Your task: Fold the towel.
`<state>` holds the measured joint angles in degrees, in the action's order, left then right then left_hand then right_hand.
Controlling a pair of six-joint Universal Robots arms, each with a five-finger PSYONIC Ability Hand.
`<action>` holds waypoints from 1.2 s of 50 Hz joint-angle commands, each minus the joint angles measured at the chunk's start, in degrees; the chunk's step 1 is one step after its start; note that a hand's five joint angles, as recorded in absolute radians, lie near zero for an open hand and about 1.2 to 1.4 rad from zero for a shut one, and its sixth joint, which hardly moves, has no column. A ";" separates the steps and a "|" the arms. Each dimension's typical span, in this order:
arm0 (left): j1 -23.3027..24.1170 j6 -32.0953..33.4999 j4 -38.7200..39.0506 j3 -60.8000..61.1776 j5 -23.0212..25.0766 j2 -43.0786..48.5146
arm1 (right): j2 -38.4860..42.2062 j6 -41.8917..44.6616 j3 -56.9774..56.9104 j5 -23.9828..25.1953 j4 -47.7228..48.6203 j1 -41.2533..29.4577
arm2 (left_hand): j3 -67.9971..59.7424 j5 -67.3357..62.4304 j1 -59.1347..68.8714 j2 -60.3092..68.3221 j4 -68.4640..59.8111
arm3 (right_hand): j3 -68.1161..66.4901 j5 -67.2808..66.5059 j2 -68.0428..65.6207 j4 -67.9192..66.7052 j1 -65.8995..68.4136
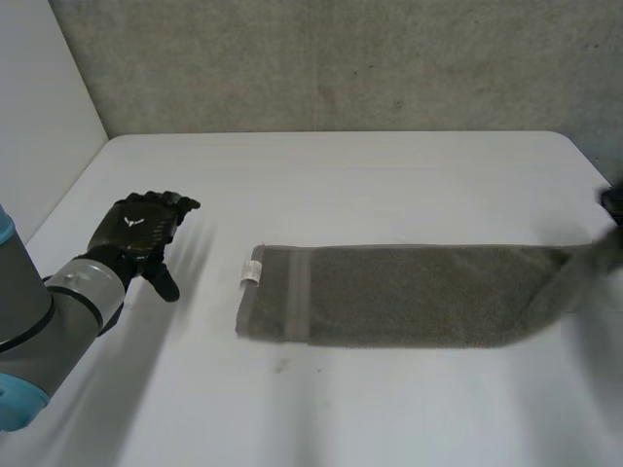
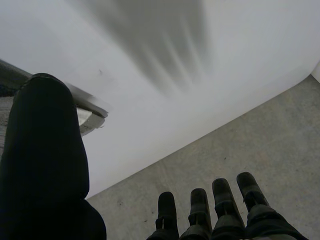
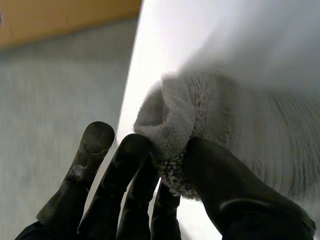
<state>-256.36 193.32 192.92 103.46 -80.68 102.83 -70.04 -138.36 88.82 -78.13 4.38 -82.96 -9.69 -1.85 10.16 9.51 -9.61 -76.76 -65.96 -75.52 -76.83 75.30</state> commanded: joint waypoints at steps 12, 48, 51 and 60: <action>-0.02 -0.14 0.00 0.16 -0.18 -0.43 | 20.27 -4.20 -26.58 -6.77 -0.60 -51.49 | -0.31 1.85 -0.16 0.49 -0.39 | -3.24 -4.04 -4.48 -3.17 4.70; 8.59 -3.04 0.44 -5.73 -0.79 2.03 | -0.44 -12.81 7.04 -6.24 -0.26 -36.51 | -0.31 1.85 -0.16 0.49 -0.39 | 59.84 59.04 58.61 59.91 -58.39; 8.68 -3.04 0.35 -5.64 -0.88 2.20 | -0.62 -12.46 12.49 -6.15 2.37 -33.16 | -0.31 1.85 -0.16 0.49 -0.39 | 52.91 52.11 51.68 52.99 -51.46; 8.68 -3.13 0.35 -5.47 -0.88 1.94 | 3.94 -11.58 16.39 -6.50 9.42 -29.72 | -0.31 1.85 -0.16 0.49 -0.39 | 18.18 17.38 16.95 18.26 -16.73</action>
<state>-247.50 190.19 193.28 97.80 -81.57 105.03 -69.74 -150.81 104.68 -84.27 9.97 -114.16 -9.69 -1.84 10.17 9.49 -9.61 -36.61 -27.01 -36.65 -36.57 37.15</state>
